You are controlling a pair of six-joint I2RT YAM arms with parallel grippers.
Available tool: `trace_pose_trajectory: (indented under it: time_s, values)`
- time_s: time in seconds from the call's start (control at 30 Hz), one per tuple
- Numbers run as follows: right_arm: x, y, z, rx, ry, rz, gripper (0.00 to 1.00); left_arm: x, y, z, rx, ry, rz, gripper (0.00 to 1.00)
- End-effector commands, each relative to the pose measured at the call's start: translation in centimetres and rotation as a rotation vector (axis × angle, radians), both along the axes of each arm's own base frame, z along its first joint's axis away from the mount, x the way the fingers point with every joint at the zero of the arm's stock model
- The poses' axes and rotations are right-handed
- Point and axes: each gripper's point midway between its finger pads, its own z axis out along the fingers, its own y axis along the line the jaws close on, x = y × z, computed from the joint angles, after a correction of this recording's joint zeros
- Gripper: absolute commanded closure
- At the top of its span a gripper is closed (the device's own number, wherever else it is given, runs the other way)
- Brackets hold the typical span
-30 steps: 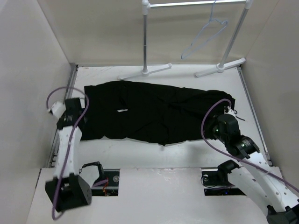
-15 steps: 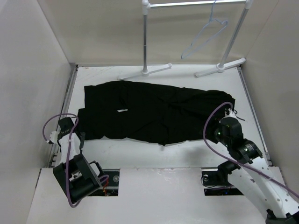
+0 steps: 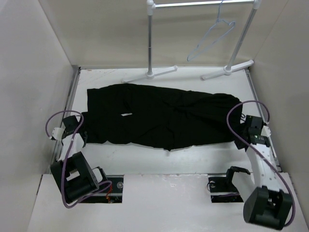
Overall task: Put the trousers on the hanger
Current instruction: Flatten out the trousers at the center of the board.
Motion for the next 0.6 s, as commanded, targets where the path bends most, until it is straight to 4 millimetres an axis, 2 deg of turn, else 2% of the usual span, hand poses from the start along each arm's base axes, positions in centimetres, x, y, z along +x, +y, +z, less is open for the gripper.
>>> trace_pose_trajectory:
  time_s: [0.0, 0.07, 0.13, 0.27, 0.3, 0.37, 0.4, 0.5, 0.57]
  values:
    - [1.9, -3.3, -0.8, -0.057, -0.019, -0.126, 0.32, 2.2, 1.0, 2.9, 0.08, -0.068, 0.022, 0.97]
    - [3.3, -3.5, -2.0, -0.056, -0.007, -0.089, 0.34, 2.8, 0.9, 3.3, 0.099, -0.071, 0.015, 0.98]
    - [4.3, -3.0, -4.4, -0.024, 0.045, -0.041, 0.36, 3.3, 0.8, 3.6, 0.099, -0.076, 0.009, 0.99]
    - [4.9, -2.2, -6.5, 0.062, 0.093, -0.041, 0.54, 3.4, 1.0, 4.4, 0.104, -0.087, 0.017, 1.0]
    - [4.8, -2.5, -6.7, 0.058, 0.1, -0.063, 0.63, 3.3, 1.1, 4.7, 0.105, -0.081, 0.022, 1.0]
    - [4.4, -3.3, -5.8, 0.023, 0.104, -0.103, 0.82, 3.1, 1.4, 5.6, 0.108, -0.079, 0.038, 1.0]
    - [3.9, -3.7, -4.9, 0.004, 0.107, -0.122, 0.88, 2.7, 1.7, 6.5, 0.124, -0.081, 0.055, 1.0]
    - [1.8, -5.4, -0.5, -0.085, 0.061, -0.176, 0.91, 0.7, 3.3, 9.6, 0.191, -0.055, 0.114, 1.0]
    - [0.2, -5.3, 1.3, -0.126, 0.057, -0.175, 0.92, -0.7, 4.1, 11.3, 0.21, -0.042, 0.151, 1.0]
